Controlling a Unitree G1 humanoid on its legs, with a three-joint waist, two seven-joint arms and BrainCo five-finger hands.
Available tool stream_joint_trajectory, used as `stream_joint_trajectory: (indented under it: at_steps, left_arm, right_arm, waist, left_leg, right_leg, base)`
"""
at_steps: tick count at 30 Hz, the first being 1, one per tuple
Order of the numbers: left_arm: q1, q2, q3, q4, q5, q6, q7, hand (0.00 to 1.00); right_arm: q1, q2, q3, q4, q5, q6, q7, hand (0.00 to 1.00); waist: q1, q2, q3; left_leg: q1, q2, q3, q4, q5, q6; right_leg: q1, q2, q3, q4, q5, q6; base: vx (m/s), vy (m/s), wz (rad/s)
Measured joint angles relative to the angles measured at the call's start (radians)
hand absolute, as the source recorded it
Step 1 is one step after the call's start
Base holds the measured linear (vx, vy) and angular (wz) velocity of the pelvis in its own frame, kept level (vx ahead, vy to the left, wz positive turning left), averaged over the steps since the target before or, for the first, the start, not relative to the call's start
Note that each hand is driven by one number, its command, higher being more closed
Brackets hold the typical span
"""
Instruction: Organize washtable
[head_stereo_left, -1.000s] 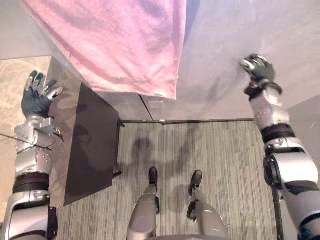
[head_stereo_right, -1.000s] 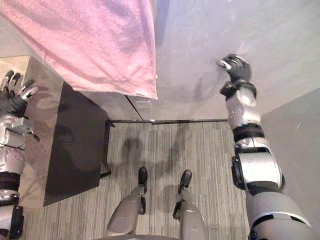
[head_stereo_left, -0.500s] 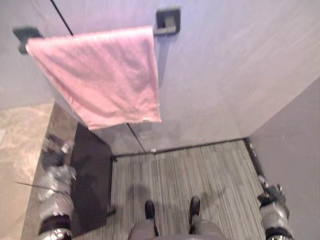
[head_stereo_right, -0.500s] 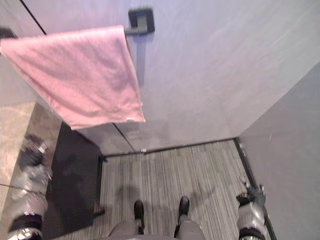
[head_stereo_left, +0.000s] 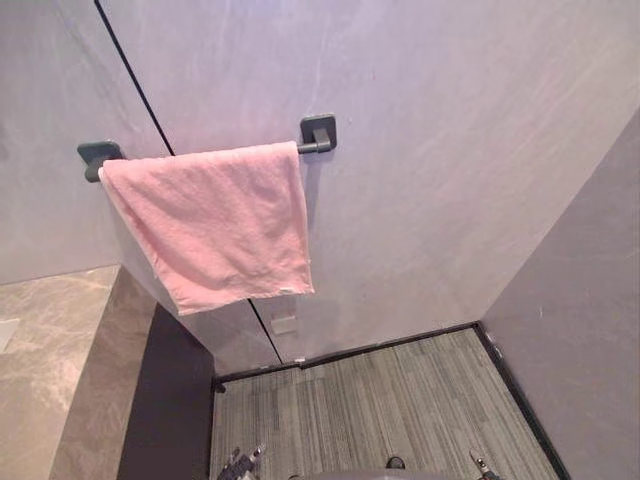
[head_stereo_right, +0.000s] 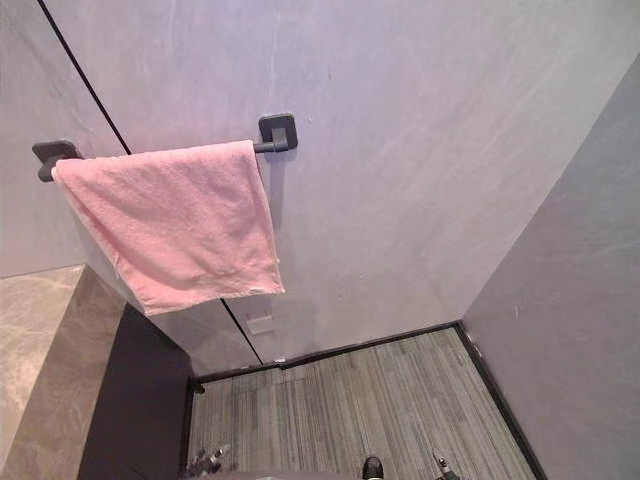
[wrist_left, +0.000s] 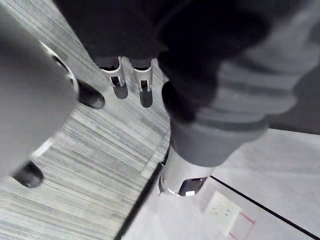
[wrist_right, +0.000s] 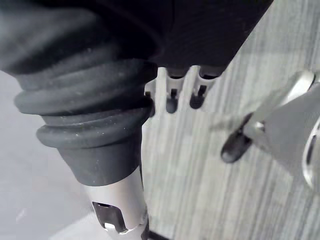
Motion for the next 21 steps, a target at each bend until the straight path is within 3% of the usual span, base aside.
stream_joint_trajectory:
  at_steps: [4, 7, 9, 12, 13, 14, 15, 16, 17, 19, 21]
  left_arm:
    - [0.003, 0.001, 0.079, 0.015, 0.12, 0.004, 0.017, 0.0]
    - [0.013, 0.018, 0.116, 0.022, 0.197, 0.021, 0.021, 0.0]
    - [0.017, 0.033, 0.116, 0.012, 0.223, 0.026, 0.023, 0.0]
    - [-0.002, 0.054, 0.115, -0.007, 0.249, 0.027, 0.026, 0.0]
    - [-0.002, 0.056, 0.113, -0.013, 0.251, 0.028, 0.025, 0.0]
    - [-0.002, 0.051, 0.105, -0.018, 0.259, 0.028, 0.023, 0.0]
    - [-0.001, 0.055, 0.104, -0.026, 0.262, 0.027, 0.021, 0.0]
    - [-0.001, 0.064, 0.103, -0.03, 0.268, 0.027, 0.02, 0.0]
    - [-0.001, 0.076, 0.076, -0.029, 0.266, 0.027, 0.018, 0.0]
    - [-0.006, 0.09, 0.013, -0.027, 0.254, 0.026, 0.015, 0.0]
    - [-0.006, 0.086, -0.03, -0.018, 0.208, 0.027, 0.014, 0.0]
  right_arm:
    - [0.002, -0.005, 0.06, 0.015, -0.061, 0.005, 0.039, 0.0]
    - [-0.004, -0.005, 0.159, 0.013, -0.159, 0.009, 0.06, 0.0]
    - [-0.008, -0.003, 0.231, 0.003, -0.28, 0.019, 0.066, 0.0]
    - [-0.011, 0.003, 0.275, -0.002, -0.37, 0.033, 0.067, 0.0]
    - [-0.017, -0.003, 0.297, -0.003, -0.388, 0.035, 0.073, 0.0]
    - [-0.024, -0.01, 0.303, -0.005, -0.395, 0.034, 0.085, 0.0]
    - [-0.022, -0.009, 0.313, -0.004, -0.395, 0.031, 0.086, 0.0]
    - [-0.02, -0.007, 0.323, 0.01, -0.396, 0.03, 0.084, 0.0]
    - [-0.022, -0.005, 0.334, 0.022, -0.402, 0.031, 0.086, 0.0]
    - [-0.054, -0.013, 0.367, 0.038, -0.414, 0.031, 0.089, 0.0]
    - [-0.093, -0.03, 0.385, 0.044, -0.428, 0.03, 0.085, 0.0]
  waist:
    - [0.002, -0.015, 0.0]
    - [0.007, -0.044, 0.009]
    - [0.022, -0.066, 0.024]
    - [0.034, -0.098, 0.048]
    - [0.04, -0.083, 0.048]
    - [0.042, -0.072, 0.046]
    - [0.04, -0.076, 0.047]
    - [0.037, -0.092, 0.043]
    - [0.041, -0.101, 0.036]
    - [0.058, -0.108, 0.028]
    - [0.059, -0.073, 0.036]
  left_leg:
    - [0.014, -0.006, 0.003, 0.0, -0.001, 0.002]
    - [0.011, -0.006, 0.031, 0.001, -0.004, 0.005]
    - [-0.012, 0.001, 0.05, 0.017, -0.007, 0.01]
    - [-0.078, 0.003, 0.042, 0.115, -0.047, 0.026]
    - [-0.111, 0.023, 0.033, 0.146, -0.056, 0.042]
    - [-0.139, 0.041, 0.023, 0.172, -0.055, 0.037]
    - [-0.146, 0.038, 0.005, 0.183, -0.055, 0.038]
    - [-0.15, 0.025, -0.029, 0.188, -0.052, 0.038]
    - [-0.157, 0.011, -0.059, 0.193, -0.047, 0.034]
    - [-0.181, 0.002, -0.082, 0.21, -0.026, 0.021]
    - [-0.206, 0.013, -0.089, 0.206, -0.004, 0.013]
  right_leg:
    - [0.002, -0.006, 0.007, 0.0, 0.0, 0.003]
    - [-0.019, -0.006, 0.031, 0.011, 0.002, 0.006]
    - [-0.061, -0.01, 0.042, 0.064, -0.016, 0.027]
    - [-0.106, -0.026, 0.046, 0.123, -0.04, 0.054]
    - [-0.106, -0.022, 0.046, 0.132, -0.066, 0.104]
    - [-0.166, -0.023, 0.012, 0.354, -0.14, 0.047]
    - [-0.171, -0.038, 0.002, 0.469, -0.194, 0.038]
    - [-0.141, -0.065, 0.0, 0.59, -0.266, 0.058]
    - [-0.093, -0.085, 0.01, 0.619, -0.295, 0.069]
    - [-0.06, -0.075, 0.032, 0.539, -0.32, 0.079]
    - [-0.023, -0.054, 0.026, 0.442, -0.324, 0.071]
  base:
    - [0.0, 0.004, -0.02]
    - [-0.05, 0.007, -0.26]
    - [-0.01, 0.0, -0.2]
    - [-0.02, 0.015, 0.07]
    - [0.0, 0.012, 0.23]
    - [0.03, 0.004, 0.37]
    - [0.07, -0.048, 0.65]
    - [0.06, -0.093, 0.87]
    - [0.04, -0.123, 0.83]
    - [0.03, -0.132, 0.47]
    - [-0.05, -0.118, 0.25]
